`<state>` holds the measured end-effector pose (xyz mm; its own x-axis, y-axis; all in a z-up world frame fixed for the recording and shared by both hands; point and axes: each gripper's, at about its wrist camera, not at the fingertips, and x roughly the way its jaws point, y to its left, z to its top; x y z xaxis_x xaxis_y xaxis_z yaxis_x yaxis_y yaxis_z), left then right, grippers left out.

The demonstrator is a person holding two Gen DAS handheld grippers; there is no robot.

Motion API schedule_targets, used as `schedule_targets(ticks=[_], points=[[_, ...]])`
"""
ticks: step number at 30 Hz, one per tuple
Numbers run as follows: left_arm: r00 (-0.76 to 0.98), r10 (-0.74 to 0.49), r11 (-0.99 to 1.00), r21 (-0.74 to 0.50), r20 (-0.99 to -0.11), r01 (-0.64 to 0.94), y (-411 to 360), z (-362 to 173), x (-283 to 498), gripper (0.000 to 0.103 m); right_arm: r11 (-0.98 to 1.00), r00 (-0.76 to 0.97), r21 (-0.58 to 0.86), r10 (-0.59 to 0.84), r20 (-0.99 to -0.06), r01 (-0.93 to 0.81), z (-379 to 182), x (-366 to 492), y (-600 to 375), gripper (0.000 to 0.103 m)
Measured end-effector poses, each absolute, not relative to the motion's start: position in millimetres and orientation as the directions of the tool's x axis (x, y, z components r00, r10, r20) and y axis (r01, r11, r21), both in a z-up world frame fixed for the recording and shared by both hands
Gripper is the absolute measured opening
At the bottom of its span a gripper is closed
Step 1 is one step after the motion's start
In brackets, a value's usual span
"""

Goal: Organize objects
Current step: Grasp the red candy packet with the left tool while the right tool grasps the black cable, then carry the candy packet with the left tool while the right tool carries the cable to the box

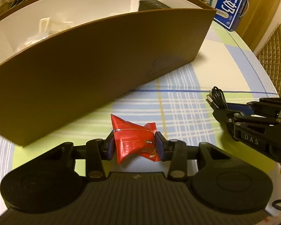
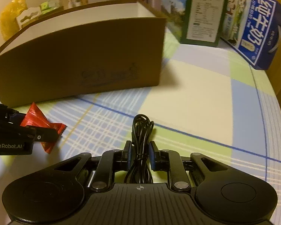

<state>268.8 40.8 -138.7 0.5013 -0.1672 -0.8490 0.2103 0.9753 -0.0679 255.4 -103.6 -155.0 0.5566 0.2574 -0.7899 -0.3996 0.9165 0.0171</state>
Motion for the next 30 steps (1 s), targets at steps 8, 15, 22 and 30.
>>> schedule_targets(ticks=[8, 15, 22, 30], points=[[0.486, -0.157, 0.984, -0.094, -0.860, 0.152, 67.0, -133.3, 243.4, 0.036, 0.878, 0.501, 0.056, 0.323, -0.803, -0.476, -153.0, 228.4, -87.4, 0.015], [0.479, -0.145, 0.987, -0.096, -0.866, 0.126, 78.6, -131.2, 222.8, 0.036, 0.857, 0.459, 0.095, 0.361, -0.812, -0.507, -151.2, 211.3, -80.7, 0.015], [0.473, -0.144, 0.988, -0.101, -0.869, 0.115, 79.6, -129.0, 213.7, 0.034, 0.845, 0.428, 0.116, 0.377, -0.821, -0.522, -150.2, 202.8, -76.8, 0.015], [0.483, -0.153, 0.987, -0.108, -0.862, 0.119, 81.2, -123.3, 207.2, 0.029, 0.834, 0.408, 0.139, 0.398, -0.821, -0.534, -145.5, 197.1, -76.6, 0.014]])
